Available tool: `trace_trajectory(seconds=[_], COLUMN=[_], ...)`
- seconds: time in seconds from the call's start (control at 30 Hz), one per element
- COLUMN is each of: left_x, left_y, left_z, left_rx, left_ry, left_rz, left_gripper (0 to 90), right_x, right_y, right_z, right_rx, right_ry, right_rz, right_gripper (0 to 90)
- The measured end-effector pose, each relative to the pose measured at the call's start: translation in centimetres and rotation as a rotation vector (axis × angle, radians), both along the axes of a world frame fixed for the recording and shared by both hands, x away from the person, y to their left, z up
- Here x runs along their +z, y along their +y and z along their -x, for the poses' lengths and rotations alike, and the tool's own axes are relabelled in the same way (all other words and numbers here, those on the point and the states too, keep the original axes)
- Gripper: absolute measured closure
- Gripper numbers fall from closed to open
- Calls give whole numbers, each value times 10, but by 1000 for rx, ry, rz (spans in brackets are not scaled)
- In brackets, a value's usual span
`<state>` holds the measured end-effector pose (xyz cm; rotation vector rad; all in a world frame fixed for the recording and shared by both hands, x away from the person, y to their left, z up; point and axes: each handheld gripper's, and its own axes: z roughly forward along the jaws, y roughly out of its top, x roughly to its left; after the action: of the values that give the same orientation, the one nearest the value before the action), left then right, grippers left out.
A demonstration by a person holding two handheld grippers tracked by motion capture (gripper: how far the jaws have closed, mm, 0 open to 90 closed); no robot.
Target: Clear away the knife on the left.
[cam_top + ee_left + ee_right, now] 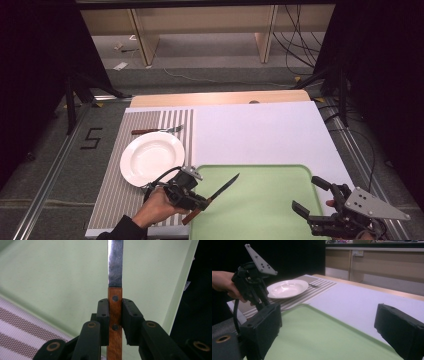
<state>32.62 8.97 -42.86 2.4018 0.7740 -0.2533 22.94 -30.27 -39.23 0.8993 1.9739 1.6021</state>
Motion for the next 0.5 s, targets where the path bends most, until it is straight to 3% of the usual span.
trace_trajectory(seconds=[0.3, 0.5], left_x=[-3, -9], left_y=[-24, -36], left_z=[8, 10], left_rx=[-55, -102], left_ry=[23, 54], left_rz=[1, -25], left_gripper=[768, 768], right_x=[0, 0], right_y=[0, 0], right_z=[0, 1], right_rx=[1, 5], right_ry=[1, 1], right_rz=[-1, 0], right_gripper=[85, 86])
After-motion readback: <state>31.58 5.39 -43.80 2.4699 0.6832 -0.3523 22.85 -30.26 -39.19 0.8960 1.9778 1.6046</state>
